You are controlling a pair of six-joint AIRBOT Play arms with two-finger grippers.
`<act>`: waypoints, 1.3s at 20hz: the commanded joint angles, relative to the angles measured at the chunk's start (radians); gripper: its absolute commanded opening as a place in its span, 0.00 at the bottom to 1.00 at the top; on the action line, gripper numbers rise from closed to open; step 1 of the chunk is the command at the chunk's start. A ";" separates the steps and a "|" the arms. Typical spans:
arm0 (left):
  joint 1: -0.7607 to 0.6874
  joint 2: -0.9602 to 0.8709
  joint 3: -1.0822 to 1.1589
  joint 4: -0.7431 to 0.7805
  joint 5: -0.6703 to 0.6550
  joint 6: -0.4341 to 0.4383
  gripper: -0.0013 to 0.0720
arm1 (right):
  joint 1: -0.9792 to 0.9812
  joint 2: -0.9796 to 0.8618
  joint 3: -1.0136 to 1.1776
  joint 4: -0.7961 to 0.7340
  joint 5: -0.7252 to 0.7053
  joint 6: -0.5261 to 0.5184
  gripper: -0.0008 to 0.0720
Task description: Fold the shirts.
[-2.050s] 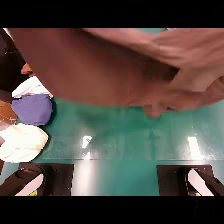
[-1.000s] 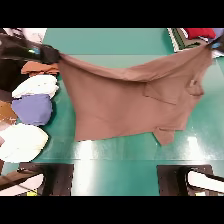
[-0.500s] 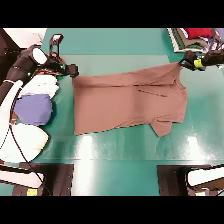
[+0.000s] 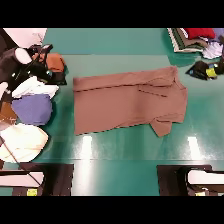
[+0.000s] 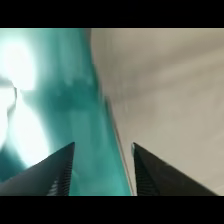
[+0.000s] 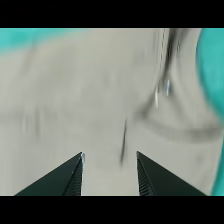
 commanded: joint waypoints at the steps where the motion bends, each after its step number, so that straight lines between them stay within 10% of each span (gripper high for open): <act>1: 0.034 0.161 -0.270 -0.134 -0.034 0.041 0.59 | -0.058 0.167 -0.225 0.002 0.137 -0.072 0.55; 7: 0.034 0.382 -0.741 -0.321 -0.019 0.087 0.63 | -0.142 0.336 -0.495 0.200 0.175 -0.138 0.55; 17: 0.034 0.387 -0.924 -0.494 0.112 0.155 0.62 | -0.162 0.370 -0.486 0.235 0.174 -0.145 0.55; 21: 0.034 0.387 -0.920 -0.553 0.195 0.172 0.05 | -0.169 0.369 -0.487 0.178 0.157 -0.144 0.55; 26: 0.034 0.390 -0.780 -0.502 0.160 0.172 0.05 | -0.324 0.362 -0.629 0.048 0.145 -0.140 0.55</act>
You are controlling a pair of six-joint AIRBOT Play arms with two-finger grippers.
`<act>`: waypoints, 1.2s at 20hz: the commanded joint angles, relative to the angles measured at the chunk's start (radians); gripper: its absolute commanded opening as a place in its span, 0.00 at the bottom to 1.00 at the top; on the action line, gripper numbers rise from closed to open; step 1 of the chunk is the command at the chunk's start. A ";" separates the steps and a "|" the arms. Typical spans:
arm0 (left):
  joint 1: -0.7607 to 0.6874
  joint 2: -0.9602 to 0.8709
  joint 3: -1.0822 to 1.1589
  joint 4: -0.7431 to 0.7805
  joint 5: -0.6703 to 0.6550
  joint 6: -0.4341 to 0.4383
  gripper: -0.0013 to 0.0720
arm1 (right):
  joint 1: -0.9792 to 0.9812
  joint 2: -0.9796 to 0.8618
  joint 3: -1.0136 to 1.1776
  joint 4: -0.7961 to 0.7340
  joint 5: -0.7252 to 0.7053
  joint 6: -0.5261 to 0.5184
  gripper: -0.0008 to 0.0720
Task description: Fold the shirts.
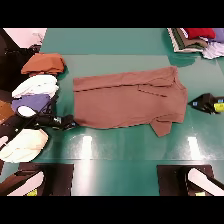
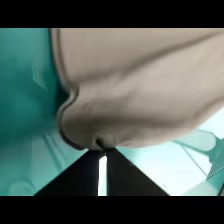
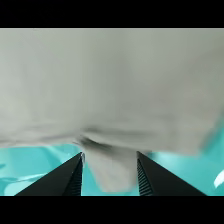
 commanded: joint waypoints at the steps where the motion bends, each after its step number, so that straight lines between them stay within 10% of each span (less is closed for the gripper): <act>1: 0.001 0.001 0.098 0.036 -0.006 0.002 0.05 | -0.127 -0.025 -0.114 -0.086 -0.032 0.002 0.72; 2: 0.000 0.001 0.124 0.043 -0.003 0.002 0.05 | -0.168 -0.056 -0.148 -0.075 -0.043 0.001 0.83; 11: 0.000 0.000 0.163 0.055 -0.003 0.002 0.05 | -0.093 -0.334 -0.094 0.055 -0.166 -0.066 0.76; 14: 0.001 0.000 0.163 0.062 -0.004 0.002 0.05 | -0.005 -0.375 -0.018 0.052 -0.163 -0.066 0.60; 17: 0.001 0.000 0.164 0.090 -0.032 0.001 0.05 | 0.043 -0.375 0.035 0.005 -0.138 -0.065 0.04; 24: 0.001 0.135 0.412 0.280 -0.035 -0.089 0.05 | 0.047 -0.157 0.241 0.007 -0.068 0.016 0.03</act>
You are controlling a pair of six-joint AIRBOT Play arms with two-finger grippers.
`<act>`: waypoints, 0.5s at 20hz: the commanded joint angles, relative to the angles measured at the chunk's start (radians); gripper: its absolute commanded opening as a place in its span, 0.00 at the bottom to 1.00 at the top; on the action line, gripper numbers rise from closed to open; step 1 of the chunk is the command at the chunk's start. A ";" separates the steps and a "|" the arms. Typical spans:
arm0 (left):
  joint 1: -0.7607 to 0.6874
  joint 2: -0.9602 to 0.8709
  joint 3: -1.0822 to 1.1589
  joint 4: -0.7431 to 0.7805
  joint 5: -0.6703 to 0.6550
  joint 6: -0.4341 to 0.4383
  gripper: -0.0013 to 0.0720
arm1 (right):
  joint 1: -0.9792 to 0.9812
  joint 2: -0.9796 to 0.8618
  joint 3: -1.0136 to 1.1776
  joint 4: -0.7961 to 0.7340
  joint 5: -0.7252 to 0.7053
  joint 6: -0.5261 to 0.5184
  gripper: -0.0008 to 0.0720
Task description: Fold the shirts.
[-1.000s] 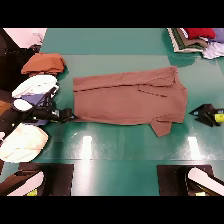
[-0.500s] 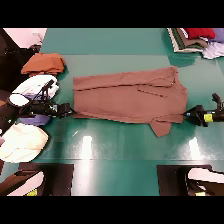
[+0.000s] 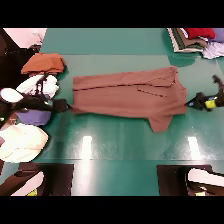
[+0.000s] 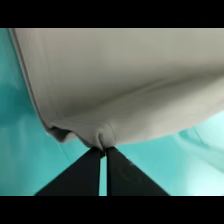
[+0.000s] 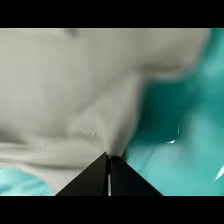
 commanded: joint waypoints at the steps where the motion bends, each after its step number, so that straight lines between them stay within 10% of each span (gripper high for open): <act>1: 0.001 0.097 0.206 0.110 -0.002 -0.038 0.05 | 0.006 0.149 0.152 0.005 0.016 0.067 0.03; 10: 0.001 0.180 1.085 0.113 -0.043 -0.037 0.05 | 0.003 0.525 0.670 0.045 -0.169 0.132 0.03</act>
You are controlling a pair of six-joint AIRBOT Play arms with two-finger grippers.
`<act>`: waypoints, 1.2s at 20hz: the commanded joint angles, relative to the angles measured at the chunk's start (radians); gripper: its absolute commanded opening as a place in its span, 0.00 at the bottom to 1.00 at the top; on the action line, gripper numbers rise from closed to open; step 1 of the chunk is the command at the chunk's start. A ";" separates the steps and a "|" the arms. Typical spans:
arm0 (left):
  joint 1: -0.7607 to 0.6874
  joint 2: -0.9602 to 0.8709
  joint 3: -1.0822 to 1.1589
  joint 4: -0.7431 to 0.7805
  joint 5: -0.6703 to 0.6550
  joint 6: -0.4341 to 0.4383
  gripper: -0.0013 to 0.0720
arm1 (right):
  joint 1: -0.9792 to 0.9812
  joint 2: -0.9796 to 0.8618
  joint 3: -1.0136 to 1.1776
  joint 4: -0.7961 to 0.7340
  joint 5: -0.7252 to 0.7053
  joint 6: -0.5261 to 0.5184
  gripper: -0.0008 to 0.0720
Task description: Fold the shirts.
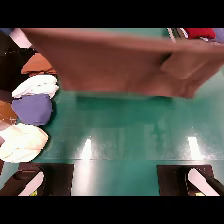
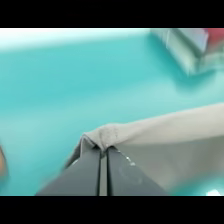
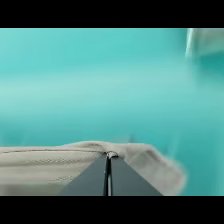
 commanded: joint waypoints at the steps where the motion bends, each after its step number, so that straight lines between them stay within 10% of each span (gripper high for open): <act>1: 0.001 0.011 0.330 0.004 -0.018 -0.002 0.05 | -0.011 0.136 0.177 0.000 -0.088 0.016 0.03; 8: 0.000 0.071 0.521 -0.034 -0.094 -0.053 0.05 | -0.168 0.181 0.467 0.001 0.031 0.101 0.03; 13: 0.000 0.050 0.235 0.004 -0.109 -0.053 0.05 | -0.143 0.002 0.500 0.012 0.172 0.154 0.02; 24: 0.000 -0.526 -0.208 0.043 -0.067 -0.042 0.05 | 0.320 -0.604 0.126 -0.285 0.218 0.153 0.03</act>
